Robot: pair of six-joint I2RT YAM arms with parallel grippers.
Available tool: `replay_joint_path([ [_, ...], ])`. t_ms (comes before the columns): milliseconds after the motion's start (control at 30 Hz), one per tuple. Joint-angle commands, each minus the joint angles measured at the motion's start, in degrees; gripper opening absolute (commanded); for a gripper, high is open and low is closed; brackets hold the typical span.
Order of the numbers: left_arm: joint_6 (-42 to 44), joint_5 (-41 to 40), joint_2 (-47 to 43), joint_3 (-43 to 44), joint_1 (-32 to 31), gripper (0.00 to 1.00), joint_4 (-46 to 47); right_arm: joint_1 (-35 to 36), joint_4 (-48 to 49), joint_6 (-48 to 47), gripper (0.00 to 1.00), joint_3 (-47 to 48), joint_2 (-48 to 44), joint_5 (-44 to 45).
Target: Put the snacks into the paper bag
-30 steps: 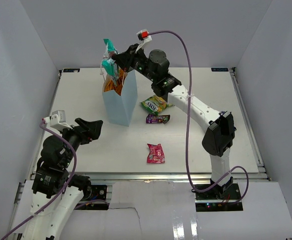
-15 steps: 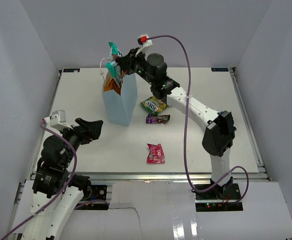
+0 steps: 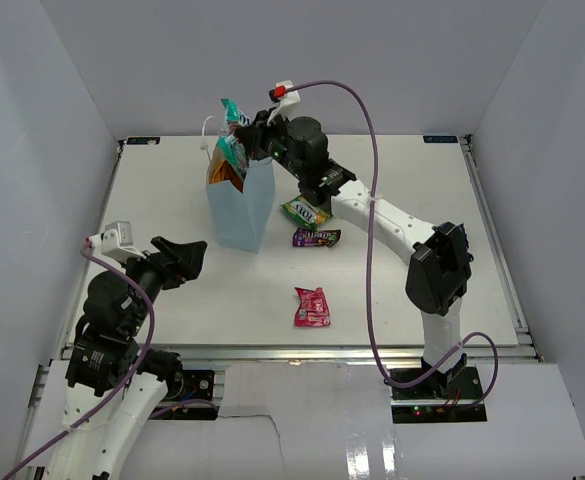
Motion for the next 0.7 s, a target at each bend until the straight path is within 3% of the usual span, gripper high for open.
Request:
replay_joint_path([
  [0, 0.2, 0.11, -0.34, -0.55, -0.23, 0.98, 0.9, 1.06, 4.8, -1.89, 0.11, -0.51, -4.8, 1.68],
  [167, 0.11, 0.2, -0.78, -0.55, -0.23, 0.98, 0.72, 1.24, 4.19, -1.54, 0.2, -1.74, -5.5, 1.76],
  [400, 0.11, 0.02, -1.22, -0.37, -0.32, 0.98, 0.46, 1.24, 3.92, -1.72, 0.44, -3.59, -6.38, 1.5],
  [533, 0.11, 0.02, -1.4, -0.29, -0.23, 0.98, 0.28, 1.24, 4.18, -3.47, 0.52, -3.85, -7.61, -1.47],
  [567, 0.19, 0.11, -1.57, -0.29, -0.23, 0.98, 0.28, 1.15, 4.19, -4.96, 0.55, -3.07, -8.13, -3.84],
  [633, 0.37, 0.2, -1.49, -0.2, -0.23, 0.98, 0.28, -0.16, 4.1, -11.78, 0.71, -1.84, -9.1, -21.71],
  [667, 0.46, 0.37, -1.49, -0.02, -0.32, 0.98, 0.19, -1.04, 3.4, -13.48, 0.74, 0.95, -9.28, -37.54],
])
